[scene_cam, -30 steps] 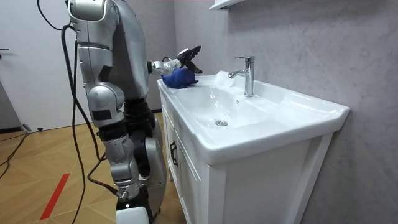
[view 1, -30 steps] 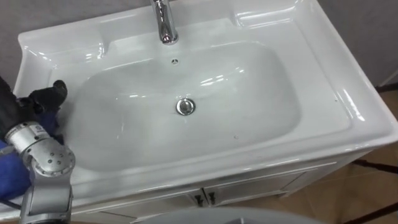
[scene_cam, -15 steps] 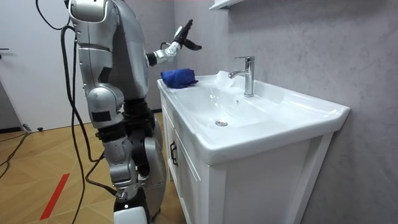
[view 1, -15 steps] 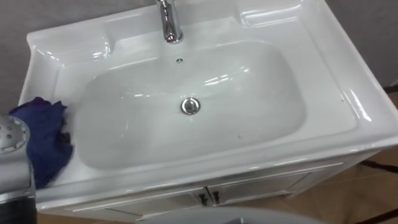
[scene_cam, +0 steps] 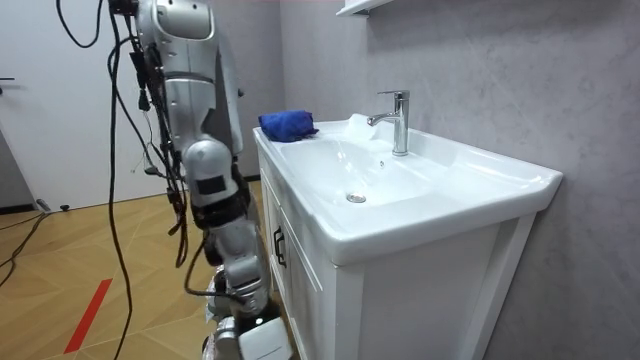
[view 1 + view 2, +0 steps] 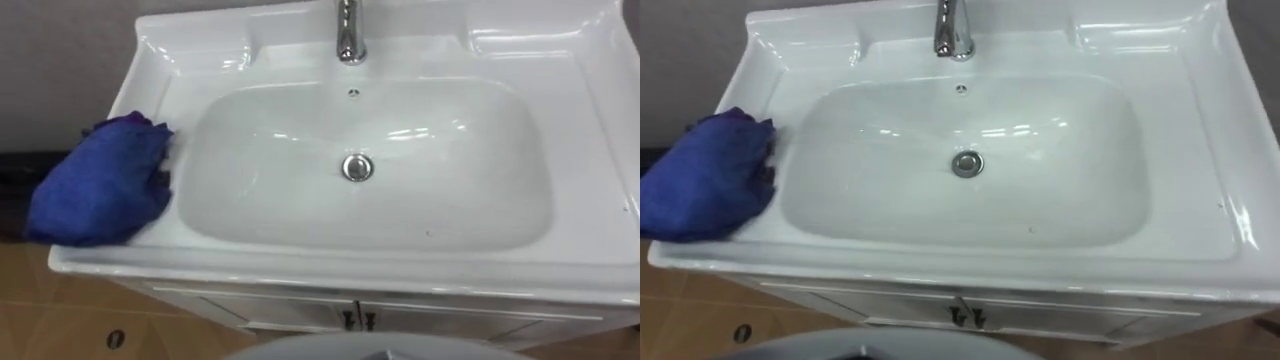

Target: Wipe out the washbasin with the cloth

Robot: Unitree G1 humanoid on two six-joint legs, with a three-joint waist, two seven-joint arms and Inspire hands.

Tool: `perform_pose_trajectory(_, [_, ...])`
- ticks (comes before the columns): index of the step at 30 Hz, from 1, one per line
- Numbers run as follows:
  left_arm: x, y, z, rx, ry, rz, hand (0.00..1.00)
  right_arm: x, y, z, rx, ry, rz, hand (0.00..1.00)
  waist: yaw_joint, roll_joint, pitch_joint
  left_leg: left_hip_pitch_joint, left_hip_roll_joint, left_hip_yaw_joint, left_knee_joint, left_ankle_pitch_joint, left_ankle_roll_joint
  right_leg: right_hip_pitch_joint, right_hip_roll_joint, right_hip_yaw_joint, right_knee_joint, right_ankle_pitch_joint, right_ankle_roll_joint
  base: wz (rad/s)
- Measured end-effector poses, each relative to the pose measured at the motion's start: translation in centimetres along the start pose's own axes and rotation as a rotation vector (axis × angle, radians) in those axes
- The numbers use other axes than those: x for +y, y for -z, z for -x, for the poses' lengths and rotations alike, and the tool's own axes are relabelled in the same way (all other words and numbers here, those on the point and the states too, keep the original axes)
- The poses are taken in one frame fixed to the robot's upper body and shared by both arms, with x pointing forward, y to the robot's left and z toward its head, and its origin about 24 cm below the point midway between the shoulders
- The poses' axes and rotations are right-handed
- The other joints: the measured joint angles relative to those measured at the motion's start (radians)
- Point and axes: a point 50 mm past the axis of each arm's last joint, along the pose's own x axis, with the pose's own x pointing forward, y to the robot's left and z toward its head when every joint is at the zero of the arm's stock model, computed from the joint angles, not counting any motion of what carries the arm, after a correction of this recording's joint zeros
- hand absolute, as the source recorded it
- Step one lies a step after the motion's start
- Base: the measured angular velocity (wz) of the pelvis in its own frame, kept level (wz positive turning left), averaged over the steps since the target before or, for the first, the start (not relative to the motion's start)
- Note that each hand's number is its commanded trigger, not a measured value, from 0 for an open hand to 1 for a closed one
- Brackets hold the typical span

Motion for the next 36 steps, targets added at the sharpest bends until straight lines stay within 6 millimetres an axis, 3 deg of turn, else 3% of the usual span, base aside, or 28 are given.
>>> perform_pose_trajectory(2, [1.3, 2.1, -0.2, 0.081, -0.048, -0.040, 0.00, 0.0, -0.8, 0.0, -0.031, 0.001, -0.005, 0.00, 0.008, -0.007, -0.0026, -0.001, -0.006, -0.018, 0.000, 0.000, 0.000, 0.007, -0.006, -0.015, -0.001, -0.004, 0.005, 0.29])
perform_pose_trajectory(7, [3.4, 7.6, 1.6, 0.344, -0.122, -0.086, 0.00, -0.3, -1.6, 0.1, -0.049, 0.002, -0.005, 0.00, 0.036, -0.021, 0.0057, -0.011, -0.019, -0.034, 0.002, 0.004, 0.007, 0.004, -0.022, -0.040, 0.001, -0.010, 0.015, 0.17])
perform_pose_trajectory(9, [4.6, 10.5, 3.0, 0.481, -0.148, -0.135, 0.00, -0.2, -1.6, 0.1, -0.050, -0.019, -0.015, 0.00, 0.034, -0.019, 0.0057, -0.018, -0.025, -0.046, 0.002, 0.006, 0.011, 0.004, -0.028, -0.049, 0.002, -0.012, 0.019, 0.13])
perform_pose_trajectory(13, [6.7, 14.3, 6.0, 0.625, -0.162, -0.247, 0.00, -0.1, -1.5, 0.1, -0.048, -0.032, -0.024, 0.00, 0.026, -0.021, 0.0052, -0.016, -0.031, -0.049, 0.001, 0.009, 0.016, 0.003, -0.042, -0.049, 0.011, -0.016, 0.025, 0.05])
perform_pose_trajectory(15, [7.9, 16.5, 8.8, 0.706, -0.121, -0.360, 0.00, 0.0, -1.3, 0.1, -0.043, -0.037, -0.014, 0.00, 0.023, -0.026, 0.0042, -0.012, -0.036, -0.047, 0.001, 0.010, 0.017, 0.007, -0.044, -0.051, 0.023, -0.019, 0.028, 0.00])
perform_pose_trajectory(17, [8.3, 17.5, 10.5, 0.738, -0.064, -0.417, 0.00, 0.2, -1.1, 0.1, -0.037, -0.043, -0.025, 0.00, 0.015, -0.038, 0.0051, -0.011, -0.037, -0.050, 0.002, 0.010, 0.017, 0.015, -0.046, -0.063, 0.021, -0.019, 0.028, 0.18])
perform_pose_trajectory(21, [7.8, 18.6, 12.7, 0.737, 0.092, -0.561, 0.00, 0.5, -1.0, 0.1, -0.026, -0.051, -0.028, 0.00, -0.033, -0.065, 0.0078, -0.017, -0.042, -0.073, 0.005, 0.012, 0.022, 0.027, -0.056, -0.093, 0.018, -0.024, 0.031, 0.25])
perform_pose_trajectory(25, [6.8, 18.8, 13.8, 0.666, 0.255, -0.665, 0.00, 0.7, -0.8, 0.0, -0.013, -0.055, -0.023, 0.00, -0.059, -0.066, 0.0082, -0.016, -0.045, -0.069, 0.005, 0.014, 0.025, 0.028, -0.060, -0.094, 0.021, -0.028, 0.034, 0.05])
perform_pose_trajectory(31, [5.1, 19.2, 16.0, 0.581, 0.540, -0.803, 0.00, 1.4, 1.1, 0.1, 0.061, -0.080, 0.002, 0.00, -0.114, -0.068, 0.0097, -0.014, -0.043, -0.052, 0.002, 0.014, 0.026, 0.028, -0.060, -0.088, 0.022, -0.028, 0.035, -0.03])
perform_pose_trajectory(36, [4.0, 19.4, 17.1, 0.610, 0.686, -0.810, 0.00, 1.8, 1.5, 0.1, 0.086, -0.131, -0.001, 0.00, -0.117, -0.079, 0.0133, -0.006, -0.037, -0.013, -0.002, 0.014, 0.026, 0.020, -0.055, -0.054, 0.022, -0.028, 0.035, -0.18])
